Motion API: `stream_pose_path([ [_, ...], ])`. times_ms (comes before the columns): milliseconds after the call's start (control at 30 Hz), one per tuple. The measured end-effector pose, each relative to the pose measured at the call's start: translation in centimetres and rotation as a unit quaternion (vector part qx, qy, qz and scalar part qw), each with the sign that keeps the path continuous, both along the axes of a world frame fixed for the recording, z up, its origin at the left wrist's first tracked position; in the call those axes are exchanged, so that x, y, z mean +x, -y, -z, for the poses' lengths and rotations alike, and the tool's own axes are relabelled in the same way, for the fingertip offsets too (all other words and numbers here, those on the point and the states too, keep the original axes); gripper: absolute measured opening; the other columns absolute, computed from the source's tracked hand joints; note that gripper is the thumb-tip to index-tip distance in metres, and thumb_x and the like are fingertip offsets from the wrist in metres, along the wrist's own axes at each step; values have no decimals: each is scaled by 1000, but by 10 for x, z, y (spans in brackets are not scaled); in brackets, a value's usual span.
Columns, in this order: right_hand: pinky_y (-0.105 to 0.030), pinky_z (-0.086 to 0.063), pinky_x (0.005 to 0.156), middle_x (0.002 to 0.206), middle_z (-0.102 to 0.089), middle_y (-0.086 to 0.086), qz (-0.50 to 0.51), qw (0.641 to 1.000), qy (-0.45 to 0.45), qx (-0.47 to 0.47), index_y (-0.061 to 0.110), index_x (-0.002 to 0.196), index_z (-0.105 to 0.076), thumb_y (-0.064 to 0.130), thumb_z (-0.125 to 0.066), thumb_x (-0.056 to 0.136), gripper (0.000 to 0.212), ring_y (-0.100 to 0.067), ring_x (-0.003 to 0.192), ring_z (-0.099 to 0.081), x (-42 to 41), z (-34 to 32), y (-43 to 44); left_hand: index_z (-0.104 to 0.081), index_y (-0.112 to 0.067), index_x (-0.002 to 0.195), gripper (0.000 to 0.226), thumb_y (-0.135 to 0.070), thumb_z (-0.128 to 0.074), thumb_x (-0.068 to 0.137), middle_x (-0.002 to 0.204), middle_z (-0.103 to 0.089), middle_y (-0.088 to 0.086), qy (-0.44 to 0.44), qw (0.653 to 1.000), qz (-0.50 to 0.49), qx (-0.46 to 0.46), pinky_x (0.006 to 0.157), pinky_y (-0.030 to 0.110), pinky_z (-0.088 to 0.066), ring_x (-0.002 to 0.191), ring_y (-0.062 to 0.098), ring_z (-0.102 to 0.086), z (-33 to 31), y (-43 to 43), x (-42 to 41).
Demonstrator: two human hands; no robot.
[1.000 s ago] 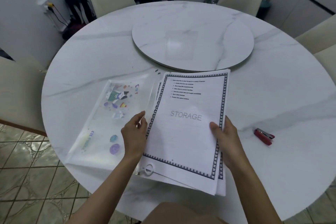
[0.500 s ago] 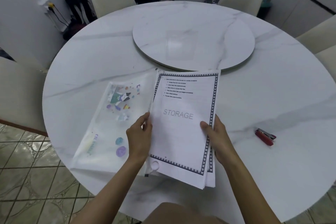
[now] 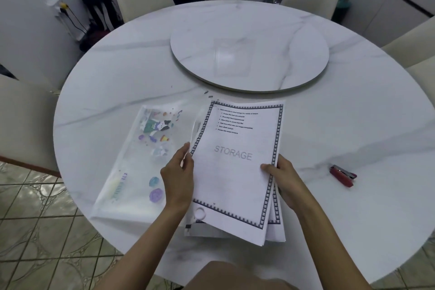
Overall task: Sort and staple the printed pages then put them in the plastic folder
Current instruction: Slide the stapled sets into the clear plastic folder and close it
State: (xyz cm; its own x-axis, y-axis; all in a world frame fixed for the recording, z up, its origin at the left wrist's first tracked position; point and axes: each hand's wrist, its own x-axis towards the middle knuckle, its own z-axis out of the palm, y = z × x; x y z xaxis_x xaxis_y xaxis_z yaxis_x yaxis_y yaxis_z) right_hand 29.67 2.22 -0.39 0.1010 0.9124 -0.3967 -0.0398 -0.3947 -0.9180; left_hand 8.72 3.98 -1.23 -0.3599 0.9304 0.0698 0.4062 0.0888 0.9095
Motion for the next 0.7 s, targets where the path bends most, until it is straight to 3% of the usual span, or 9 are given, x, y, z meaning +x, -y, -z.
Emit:
stream_pose_path([
  [100, -34, -47, 93, 106, -64, 7, 50, 999, -15, -3, 25, 110, -54, 18, -39, 100, 20, -14, 100, -62, -6, 11, 0, -61, -6, 120, 30, -5, -53, 92, 121, -63, 8, 0, 1000, 7, -3, 85, -6, -30, 104, 5, -53, 1, 0, 1],
  [233, -30, -40, 95, 119, -51, 0, 92, 987, 131, -12, 14, 123, -51, 33, -36, 100, 33, -16, 107, -52, -10, 23, -5, -60, -7, 121, 31, -5, -53, 91, 120, -64, 7, 2, 1000, 18, -18, 80, -10, -29, 103, 3, -53, 5, 0, 3],
  [333, -34, -40, 96, 123, -46, -12, 77, 980, 182, -24, 11, 109, -54, 49, -42, 90, 44, -28, 111, -51, -8, 30, -8, -60, -6, 121, 31, -4, -52, 91, 118, -64, 6, 3, 999, 19, -30, 73, -12, -28, 98, 2, -53, 8, 0, 3],
  [400, -39, -36, 104, 131, -40, -15, 78, 974, 209, -31, 13, 99, -58, 41, -45, 93, 32, -33, 123, -41, -7, 29, -9, -61, -7, 121, 31, -3, -52, 91, 117, -65, 6, 6, 999, 19, -36, 72, -12, -28, 96, 0, -53, 10, 0, 3],
  [467, -36, -30, 106, 136, -35, -11, 78, 966, 245, -30, 4, 112, -56, 26, -43, 98, 30, -29, 129, -31, -4, 29, -8, -61, -7, 121, 31, -4, -52, 91, 117, -65, 5, 7, 999, 22, -42, 72, -11, -29, 96, 0, -53, 12, 0, 3],
  [600, -37, -44, 96, 114, -60, -5, 52, 980, 189, 8, 9, 115, -57, 24, -41, 99, 27, -25, 110, -56, -3, 28, -9, -61, -7, 120, 31, -4, -51, 92, 119, -64, 5, 0, 999, 21, -46, 73, -12, -27, 96, -2, -53, 15, 0, 3],
  [700, -37, -48, 91, 105, -64, -4, 49, 984, 173, 9, 14, 106, -58, 23, -43, 99, 19, -24, 103, -60, -2, 29, -12, -61, -7, 120, 30, -4, -51, 92, 114, -64, 0, 2, 999, 20, -50, 70, -11, -27, 80, -17, -53, 16, 0, 2],
])
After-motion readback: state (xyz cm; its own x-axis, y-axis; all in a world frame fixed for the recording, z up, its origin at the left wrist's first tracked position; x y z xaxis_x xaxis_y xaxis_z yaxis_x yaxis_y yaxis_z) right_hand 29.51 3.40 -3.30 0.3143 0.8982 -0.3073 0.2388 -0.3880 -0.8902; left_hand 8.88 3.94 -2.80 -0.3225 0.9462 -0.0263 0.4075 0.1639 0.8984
